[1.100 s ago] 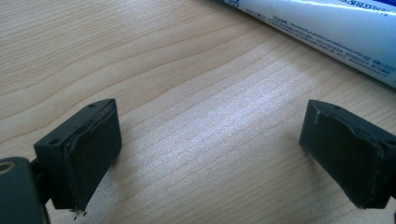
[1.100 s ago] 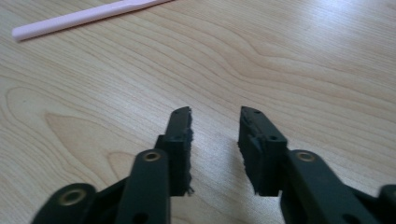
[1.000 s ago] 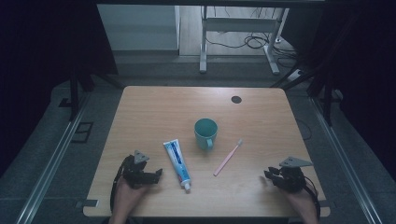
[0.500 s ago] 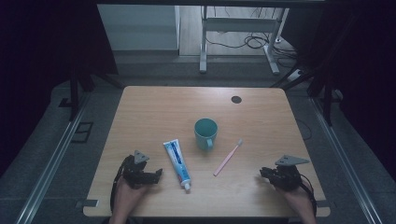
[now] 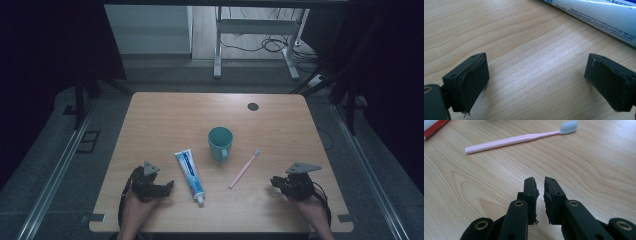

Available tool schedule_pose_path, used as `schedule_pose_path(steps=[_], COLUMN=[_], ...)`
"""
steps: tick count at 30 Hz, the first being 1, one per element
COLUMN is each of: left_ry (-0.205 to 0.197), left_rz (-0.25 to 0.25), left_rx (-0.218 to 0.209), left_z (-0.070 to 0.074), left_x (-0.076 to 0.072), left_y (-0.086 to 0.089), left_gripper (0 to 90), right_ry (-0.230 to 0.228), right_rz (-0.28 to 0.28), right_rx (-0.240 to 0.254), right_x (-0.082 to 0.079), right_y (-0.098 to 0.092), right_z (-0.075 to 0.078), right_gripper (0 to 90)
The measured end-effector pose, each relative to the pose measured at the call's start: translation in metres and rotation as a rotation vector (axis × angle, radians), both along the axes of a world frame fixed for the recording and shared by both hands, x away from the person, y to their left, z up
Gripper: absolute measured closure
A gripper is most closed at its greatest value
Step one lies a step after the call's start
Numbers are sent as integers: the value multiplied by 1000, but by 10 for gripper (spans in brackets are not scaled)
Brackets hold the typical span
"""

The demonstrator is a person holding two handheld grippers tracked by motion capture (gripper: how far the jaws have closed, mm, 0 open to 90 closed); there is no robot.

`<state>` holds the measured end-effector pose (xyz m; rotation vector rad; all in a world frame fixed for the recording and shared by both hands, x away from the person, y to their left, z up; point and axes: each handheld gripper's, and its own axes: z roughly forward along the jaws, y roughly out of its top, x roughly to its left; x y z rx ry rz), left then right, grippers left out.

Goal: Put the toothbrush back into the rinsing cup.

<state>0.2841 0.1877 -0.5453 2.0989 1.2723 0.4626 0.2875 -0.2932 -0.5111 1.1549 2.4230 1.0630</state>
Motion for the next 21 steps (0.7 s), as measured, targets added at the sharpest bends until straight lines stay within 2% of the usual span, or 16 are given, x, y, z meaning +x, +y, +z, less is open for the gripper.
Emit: schedule_pose_path(steps=[5, 8, 21], left_ry=[0, 0, 0], left_rz=[0, 0, 0], left_rx=[0, 1, 0], left_z=[0, 0, 0], left_x=[0, 0, 0], left_y=[0, 0, 0], left_gripper=[56, 56, 56], right_ry=[24, 28, 25], right_rz=[13, 25, 59], right_rx=[17, 11, -11], right_x=[5, 7, 16], right_y=[7, 12, 37], right_z=[0, 0, -2], right_gripper=[857, 876, 893])
